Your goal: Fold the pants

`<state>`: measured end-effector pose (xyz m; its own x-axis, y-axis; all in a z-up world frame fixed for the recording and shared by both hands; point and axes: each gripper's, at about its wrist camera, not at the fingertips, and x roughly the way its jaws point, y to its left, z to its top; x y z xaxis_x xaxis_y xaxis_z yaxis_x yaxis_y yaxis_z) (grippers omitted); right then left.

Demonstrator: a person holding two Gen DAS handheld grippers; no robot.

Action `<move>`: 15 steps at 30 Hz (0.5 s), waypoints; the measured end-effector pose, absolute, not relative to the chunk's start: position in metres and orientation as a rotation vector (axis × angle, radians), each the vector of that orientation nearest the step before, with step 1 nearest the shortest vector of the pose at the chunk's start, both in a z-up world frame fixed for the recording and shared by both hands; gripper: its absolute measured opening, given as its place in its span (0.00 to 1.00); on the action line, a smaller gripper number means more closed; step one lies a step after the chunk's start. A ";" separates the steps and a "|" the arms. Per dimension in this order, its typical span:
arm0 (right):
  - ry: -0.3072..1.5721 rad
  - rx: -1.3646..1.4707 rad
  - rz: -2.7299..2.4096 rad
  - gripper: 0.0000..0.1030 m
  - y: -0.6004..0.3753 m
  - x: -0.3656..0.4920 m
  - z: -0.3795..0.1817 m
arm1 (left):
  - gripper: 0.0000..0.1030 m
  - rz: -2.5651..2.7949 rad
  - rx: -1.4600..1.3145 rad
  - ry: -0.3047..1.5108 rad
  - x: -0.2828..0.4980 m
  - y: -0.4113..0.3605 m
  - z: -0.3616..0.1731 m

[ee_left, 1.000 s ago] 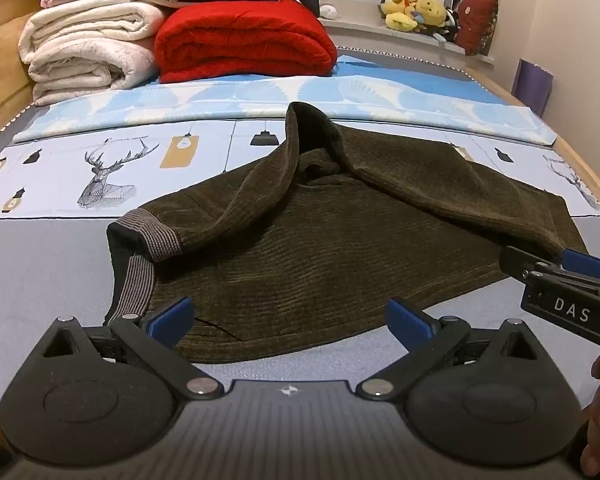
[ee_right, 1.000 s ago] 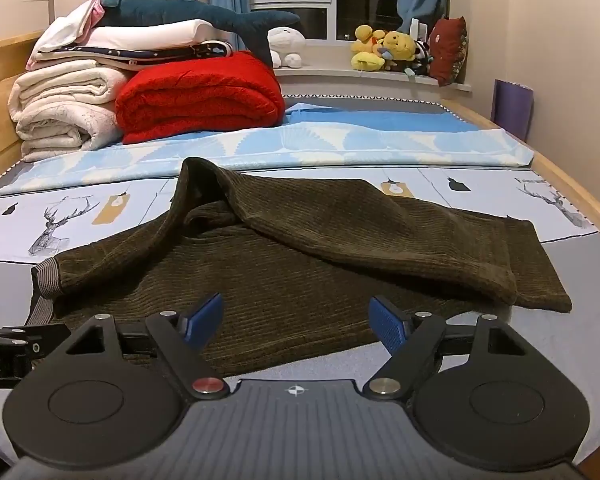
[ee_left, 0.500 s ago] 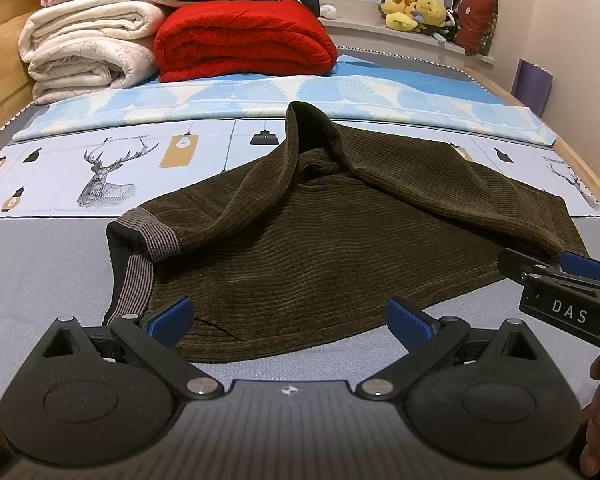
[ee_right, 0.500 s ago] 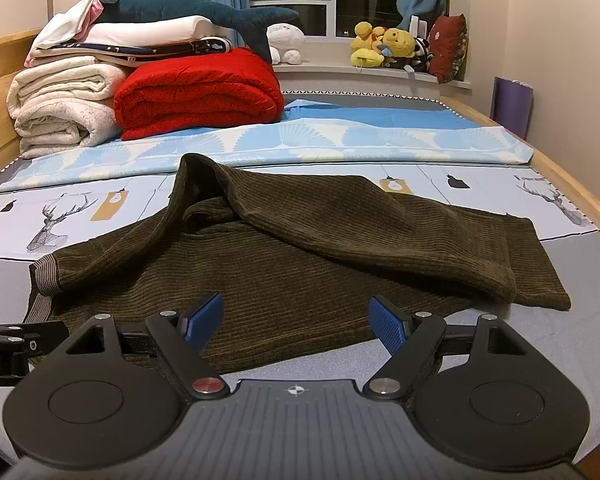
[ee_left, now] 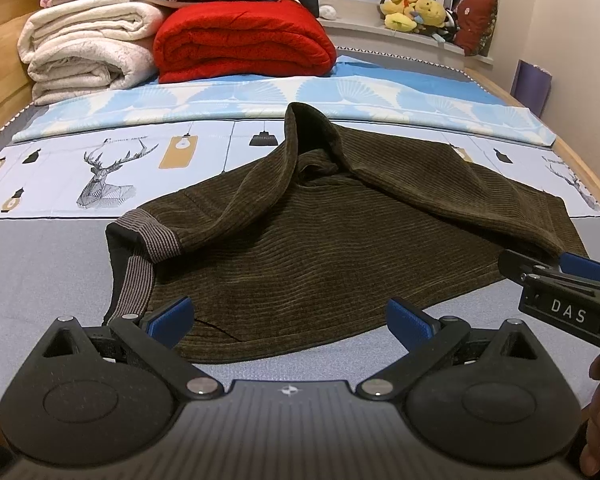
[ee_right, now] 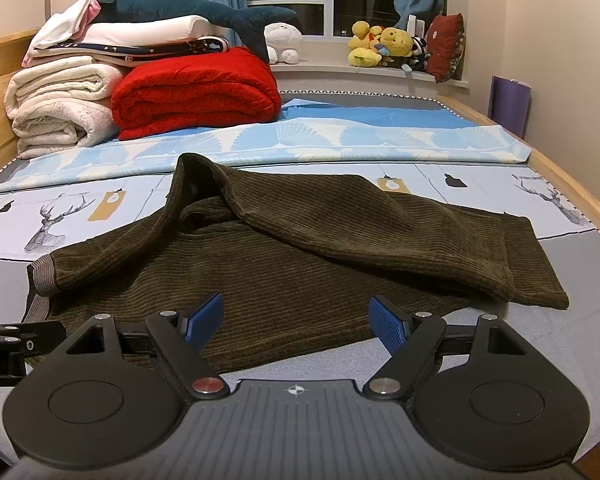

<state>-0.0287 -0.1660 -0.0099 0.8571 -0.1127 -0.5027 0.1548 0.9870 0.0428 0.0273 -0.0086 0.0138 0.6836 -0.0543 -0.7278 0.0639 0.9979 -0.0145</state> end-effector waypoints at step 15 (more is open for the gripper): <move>0.532 0.088 -0.149 0.78 -0.169 -0.029 -0.011 | 0.98 -0.069 0.028 0.799 0.026 -0.009 0.014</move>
<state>-0.0287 -0.1687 -0.0113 0.8515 -0.1188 -0.5107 0.1645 0.9854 0.0449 0.0263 -0.0087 0.0144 0.6952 -0.0517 -0.7170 0.0726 0.9974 -0.0016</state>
